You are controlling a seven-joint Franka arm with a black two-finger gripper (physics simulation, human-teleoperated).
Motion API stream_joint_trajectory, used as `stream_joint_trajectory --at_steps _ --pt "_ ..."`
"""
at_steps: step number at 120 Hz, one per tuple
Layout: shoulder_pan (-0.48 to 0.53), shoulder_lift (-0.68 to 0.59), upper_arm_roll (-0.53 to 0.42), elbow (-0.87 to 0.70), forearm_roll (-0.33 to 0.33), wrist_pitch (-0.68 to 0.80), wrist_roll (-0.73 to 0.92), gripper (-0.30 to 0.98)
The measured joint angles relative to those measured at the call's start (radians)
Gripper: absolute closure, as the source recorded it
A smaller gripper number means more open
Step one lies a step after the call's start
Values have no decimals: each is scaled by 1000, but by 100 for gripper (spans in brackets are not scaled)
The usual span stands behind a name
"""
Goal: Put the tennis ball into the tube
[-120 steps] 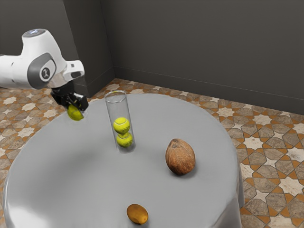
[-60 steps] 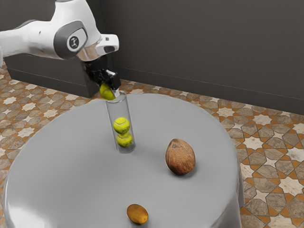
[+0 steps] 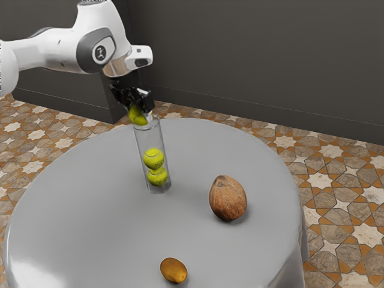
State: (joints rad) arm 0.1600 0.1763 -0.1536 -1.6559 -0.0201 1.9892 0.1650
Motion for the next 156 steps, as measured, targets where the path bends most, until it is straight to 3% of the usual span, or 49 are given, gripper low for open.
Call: stream_joint_trajectory --at_steps 60,97,115,134,156 --pt "-3 73 3 79 25 -4 1 33" --pt "-10 73 0 80 24 -4 8 8" --pt "-4 -11 -6 67 20 -52 9 4" --pt "-7 -187 -12 -15 18 -137 4 2" --pt "-188 -243 163 5 19 -236 -23 1"
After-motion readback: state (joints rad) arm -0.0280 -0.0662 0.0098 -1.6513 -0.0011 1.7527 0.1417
